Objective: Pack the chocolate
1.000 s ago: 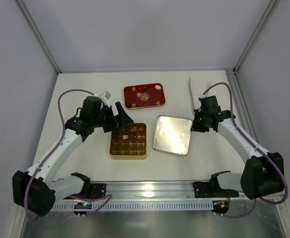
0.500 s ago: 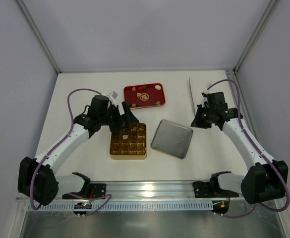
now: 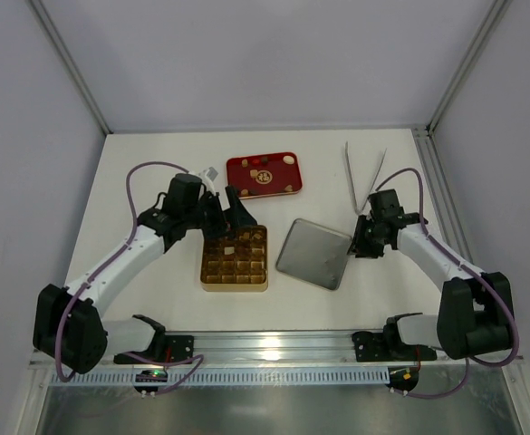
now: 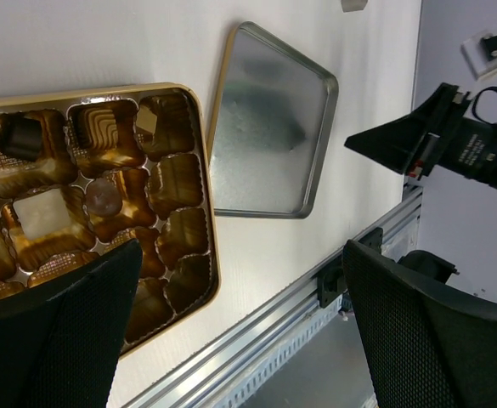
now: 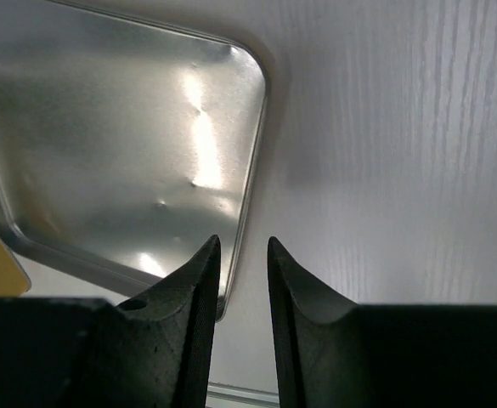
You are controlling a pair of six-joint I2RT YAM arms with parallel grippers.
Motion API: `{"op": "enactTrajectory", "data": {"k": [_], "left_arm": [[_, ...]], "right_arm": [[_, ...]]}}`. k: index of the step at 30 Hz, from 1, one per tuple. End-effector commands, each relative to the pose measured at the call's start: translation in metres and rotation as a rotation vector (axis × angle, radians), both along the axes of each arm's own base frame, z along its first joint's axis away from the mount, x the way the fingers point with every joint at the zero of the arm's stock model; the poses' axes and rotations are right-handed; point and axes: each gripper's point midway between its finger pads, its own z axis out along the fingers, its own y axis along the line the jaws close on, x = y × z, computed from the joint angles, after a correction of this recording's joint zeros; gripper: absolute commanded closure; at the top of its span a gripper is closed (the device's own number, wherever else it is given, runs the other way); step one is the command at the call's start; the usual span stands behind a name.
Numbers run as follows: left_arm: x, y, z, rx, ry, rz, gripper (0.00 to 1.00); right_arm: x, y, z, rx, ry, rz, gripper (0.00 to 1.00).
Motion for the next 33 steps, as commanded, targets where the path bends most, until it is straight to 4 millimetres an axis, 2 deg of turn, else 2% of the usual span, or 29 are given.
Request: {"op": "enactTrajectory", "data": {"k": [1, 15, 25, 33], "left_arm": [[0.000, -0.006, 0.030, -0.046, -0.083, -0.038, 0.02], [-0.009, -0.002, 0.047, -0.046, -0.106, -0.051, 0.02], [-0.015, 0.000, 0.059, -0.052, -0.136, -0.065, 0.02], [-0.016, -0.001, 0.055, -0.062, -0.124, -0.069, 0.02]], "right_arm": [[0.008, -0.006, -0.011, -0.031, -0.032, -0.082, 0.69], [0.014, -0.012, -0.027, -0.109, -0.028, -0.156, 0.67], [0.010, -0.018, -0.039, -0.148, -0.004, -0.162, 0.67], [0.017, -0.019, -0.036, -0.160, -0.020, -0.168, 0.66]]}}
